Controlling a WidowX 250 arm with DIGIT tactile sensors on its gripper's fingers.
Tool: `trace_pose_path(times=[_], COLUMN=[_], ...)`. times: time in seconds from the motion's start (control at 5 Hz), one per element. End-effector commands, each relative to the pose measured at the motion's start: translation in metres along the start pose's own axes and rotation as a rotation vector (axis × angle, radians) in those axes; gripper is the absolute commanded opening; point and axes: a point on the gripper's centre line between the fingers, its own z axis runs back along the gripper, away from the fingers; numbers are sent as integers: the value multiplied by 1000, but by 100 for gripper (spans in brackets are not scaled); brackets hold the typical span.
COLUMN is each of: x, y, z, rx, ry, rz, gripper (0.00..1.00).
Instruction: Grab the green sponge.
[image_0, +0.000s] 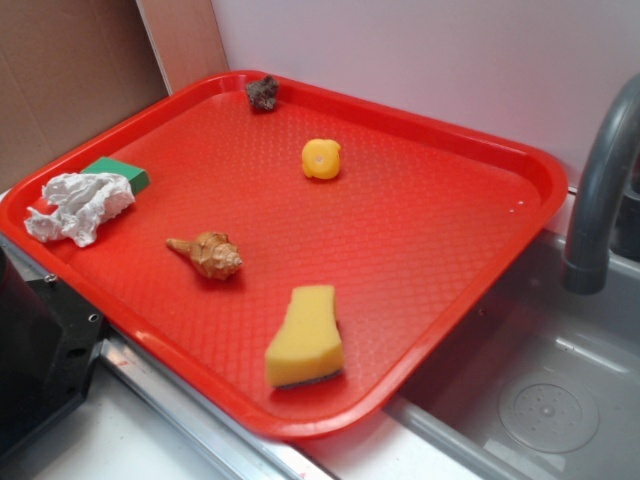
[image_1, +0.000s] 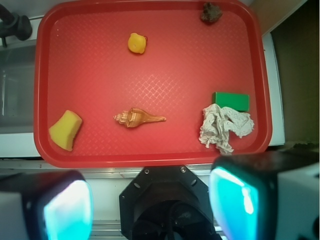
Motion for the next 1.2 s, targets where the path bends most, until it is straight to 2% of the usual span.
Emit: trace_pose_path(times=[0.0,0.2,0.4,0.6,1.0], x=[0,29,46,58,58], y=[0,-50,-90,-136,-136], z=[0,-24,-36,-74,-74], rx=[0,-23,9,124,124], ry=[0,12,-70,-51,-51], rz=[0,8,252,373,373], gripper=[100,100,100,100,100])
